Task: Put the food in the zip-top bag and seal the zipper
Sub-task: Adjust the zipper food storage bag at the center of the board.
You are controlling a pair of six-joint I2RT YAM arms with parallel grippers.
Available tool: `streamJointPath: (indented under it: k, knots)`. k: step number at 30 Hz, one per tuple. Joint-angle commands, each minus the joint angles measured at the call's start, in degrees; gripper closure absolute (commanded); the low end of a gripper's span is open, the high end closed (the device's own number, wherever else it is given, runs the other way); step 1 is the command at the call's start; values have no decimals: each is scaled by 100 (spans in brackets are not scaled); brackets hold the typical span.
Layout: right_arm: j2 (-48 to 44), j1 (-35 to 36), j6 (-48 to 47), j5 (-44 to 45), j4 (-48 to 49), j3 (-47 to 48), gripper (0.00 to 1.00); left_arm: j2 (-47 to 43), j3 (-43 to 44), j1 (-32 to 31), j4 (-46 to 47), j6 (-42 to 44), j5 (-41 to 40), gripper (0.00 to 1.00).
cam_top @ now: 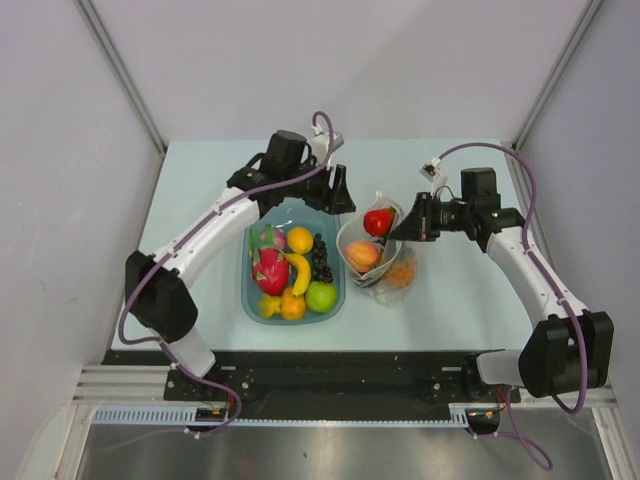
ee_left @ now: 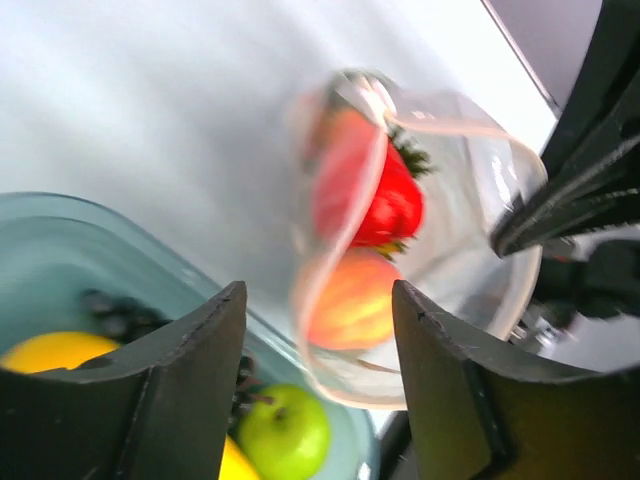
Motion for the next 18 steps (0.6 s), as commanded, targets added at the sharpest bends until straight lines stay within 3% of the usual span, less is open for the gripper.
streamJointPath:
  k: [1,7,10,11,13,14,18]
  knots:
    - [-177,-16,-284,-172,-36,97,100,-363,-67,-91,182,409,-540,34]
    - [-185,-16,-276,-252,-27,159,100,120,100,-372,-337,787,-302,30]
    - [-220,-16,-276,-278,-27,142,100,323,170,-522,-566,867,-399,38]
    - [-229,-7,-250,-278,-19,142,100,375,214,-522,-654,867,-425,57]
    - [-282,-7,-214,-287,60,116,100,516,564,-522,-733,910,-207,80]
    - [-317,36,-136,-296,95,115,100,569,957,-522,-829,1033,-101,96]
    - [-615,352,93,-252,456,-16,100,963,2169,-609,-1373,1595,383,100]
